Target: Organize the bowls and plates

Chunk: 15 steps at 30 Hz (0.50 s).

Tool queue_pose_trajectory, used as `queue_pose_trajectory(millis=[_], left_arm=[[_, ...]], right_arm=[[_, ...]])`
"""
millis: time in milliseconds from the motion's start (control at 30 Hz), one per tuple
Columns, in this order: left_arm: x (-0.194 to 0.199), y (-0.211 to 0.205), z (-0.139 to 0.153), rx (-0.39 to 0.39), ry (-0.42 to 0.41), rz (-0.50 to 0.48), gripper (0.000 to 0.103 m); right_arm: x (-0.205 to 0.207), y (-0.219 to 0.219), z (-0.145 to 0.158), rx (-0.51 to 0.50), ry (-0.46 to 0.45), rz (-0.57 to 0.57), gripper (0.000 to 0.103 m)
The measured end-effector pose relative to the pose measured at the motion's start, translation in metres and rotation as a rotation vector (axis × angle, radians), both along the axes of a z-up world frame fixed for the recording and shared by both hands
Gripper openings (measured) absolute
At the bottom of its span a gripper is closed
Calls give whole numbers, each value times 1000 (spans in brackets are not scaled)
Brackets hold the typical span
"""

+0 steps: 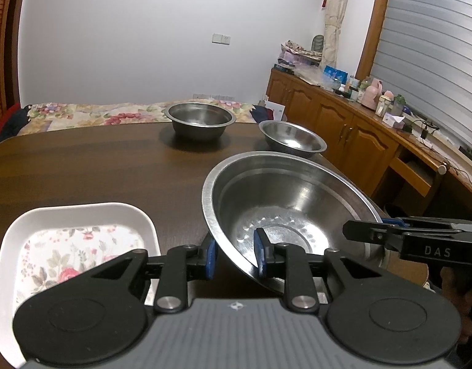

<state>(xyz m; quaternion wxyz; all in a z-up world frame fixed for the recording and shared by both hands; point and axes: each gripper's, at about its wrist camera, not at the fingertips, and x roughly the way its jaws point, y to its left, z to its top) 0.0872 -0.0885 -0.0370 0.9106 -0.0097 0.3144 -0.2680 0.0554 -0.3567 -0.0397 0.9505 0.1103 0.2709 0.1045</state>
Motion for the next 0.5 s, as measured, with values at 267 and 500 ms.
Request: queue_pose_trajectory(millis=[267,500], left_arm=[[5,-2,-8,4,17,3,28],[7,-3,-5,4,6,9,29]], right_arm=[[1,1,-4,-2,9,4,33],[2,3,-4,-2,14,7,34]])
